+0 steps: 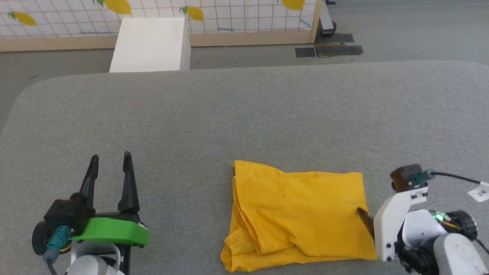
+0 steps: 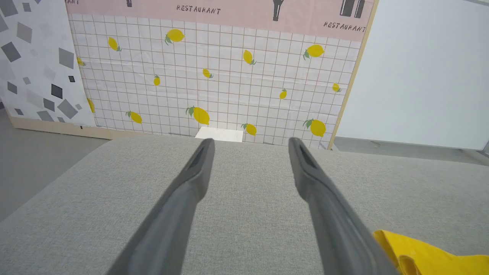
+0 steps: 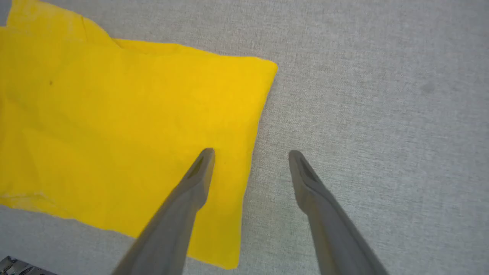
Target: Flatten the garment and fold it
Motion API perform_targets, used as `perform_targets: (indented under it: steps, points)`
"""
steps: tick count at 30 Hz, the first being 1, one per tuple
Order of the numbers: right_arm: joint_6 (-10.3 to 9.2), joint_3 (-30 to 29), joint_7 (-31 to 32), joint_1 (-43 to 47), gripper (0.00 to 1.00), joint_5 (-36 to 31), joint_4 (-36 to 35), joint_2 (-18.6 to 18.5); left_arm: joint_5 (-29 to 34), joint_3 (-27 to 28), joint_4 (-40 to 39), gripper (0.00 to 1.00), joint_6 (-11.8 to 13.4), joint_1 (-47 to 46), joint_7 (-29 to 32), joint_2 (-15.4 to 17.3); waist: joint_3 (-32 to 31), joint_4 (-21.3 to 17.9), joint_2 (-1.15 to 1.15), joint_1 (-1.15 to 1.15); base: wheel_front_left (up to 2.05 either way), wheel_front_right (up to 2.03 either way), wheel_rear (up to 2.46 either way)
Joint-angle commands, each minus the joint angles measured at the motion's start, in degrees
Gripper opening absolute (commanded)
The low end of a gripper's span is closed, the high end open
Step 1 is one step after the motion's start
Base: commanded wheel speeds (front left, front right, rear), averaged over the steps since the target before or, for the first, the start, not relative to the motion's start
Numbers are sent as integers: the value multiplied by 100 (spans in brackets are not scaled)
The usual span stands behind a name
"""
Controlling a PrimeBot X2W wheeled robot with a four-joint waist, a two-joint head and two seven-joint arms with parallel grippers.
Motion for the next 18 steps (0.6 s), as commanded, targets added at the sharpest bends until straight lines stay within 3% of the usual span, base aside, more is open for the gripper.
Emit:
perform_targets:
  steps: [1,12,13,14,15,18]
  points:
    - [-9,-7,43,56,100,-71,68,43,106,-7,-9,100,7,-19,-25,-4,59,60,0,0,0,0,0]
    - [-9,307,55,-38,100,-80,1065,130,237,-6,98,100,-92,-102,-26,-94,160,268,0,0,0,0,0]
    - [-9,283,79,-59,73,-81,1143,134,249,-4,106,100,-98,-107,-26,-96,160,278,0,0,0,0,0]
    - [-9,285,86,-94,31,-78,1208,129,274,-4,118,100,-98,-114,-26,-94,162,292,0,0,0,0,0]
    - [-9,283,69,-127,0,-38,1234,136,294,-5,127,100,-99,-122,-26,-94,159,300,0,0,0,0,0]
    - [-9,347,28,-250,0,79,1232,58,388,-12,138,100,-98,-140,-27,-80,134,310,0,0,0,0,0]
